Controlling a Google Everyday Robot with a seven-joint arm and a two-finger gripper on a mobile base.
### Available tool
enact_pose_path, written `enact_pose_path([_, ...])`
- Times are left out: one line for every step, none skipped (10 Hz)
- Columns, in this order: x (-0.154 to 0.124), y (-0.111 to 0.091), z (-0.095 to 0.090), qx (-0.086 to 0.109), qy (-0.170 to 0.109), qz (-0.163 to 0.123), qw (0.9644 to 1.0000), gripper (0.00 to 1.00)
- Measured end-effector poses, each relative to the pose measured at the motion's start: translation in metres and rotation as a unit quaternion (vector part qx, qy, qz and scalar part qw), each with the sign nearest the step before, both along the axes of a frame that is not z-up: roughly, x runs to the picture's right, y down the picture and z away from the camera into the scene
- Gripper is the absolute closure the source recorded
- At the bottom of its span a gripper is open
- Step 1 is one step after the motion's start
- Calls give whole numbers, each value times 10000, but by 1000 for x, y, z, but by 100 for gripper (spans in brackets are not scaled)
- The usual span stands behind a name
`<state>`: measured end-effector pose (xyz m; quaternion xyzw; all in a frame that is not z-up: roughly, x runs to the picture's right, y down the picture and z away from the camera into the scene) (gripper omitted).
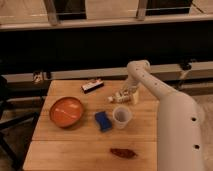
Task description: Place the bottle in the ceramic bowl
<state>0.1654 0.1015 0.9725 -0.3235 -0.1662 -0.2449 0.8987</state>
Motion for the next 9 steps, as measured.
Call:
enact_pose_path([0, 0, 0, -2, 1, 1, 10000, 20])
enact_pose_path([-1, 0, 1, -10, -8, -2, 10000, 20])
enact_pose_path([-2, 2, 3, -23, -26, -4, 10000, 20])
enact_pose_path([-4, 2, 4, -26, -37, -22, 10000, 20])
enact_pose_path([-2, 1, 2, -35, -29, -19, 10000, 20])
enact_pose_path([-1, 0, 0, -39, -19, -15, 10000, 20])
enact_pose_path([-1, 0, 0, -41, -19, -15, 10000, 20])
enact_pose_path([-2, 2, 2, -60, -34, -16, 10000, 20])
enact_pose_path([-4, 2, 4, -68, -55, -26, 10000, 20])
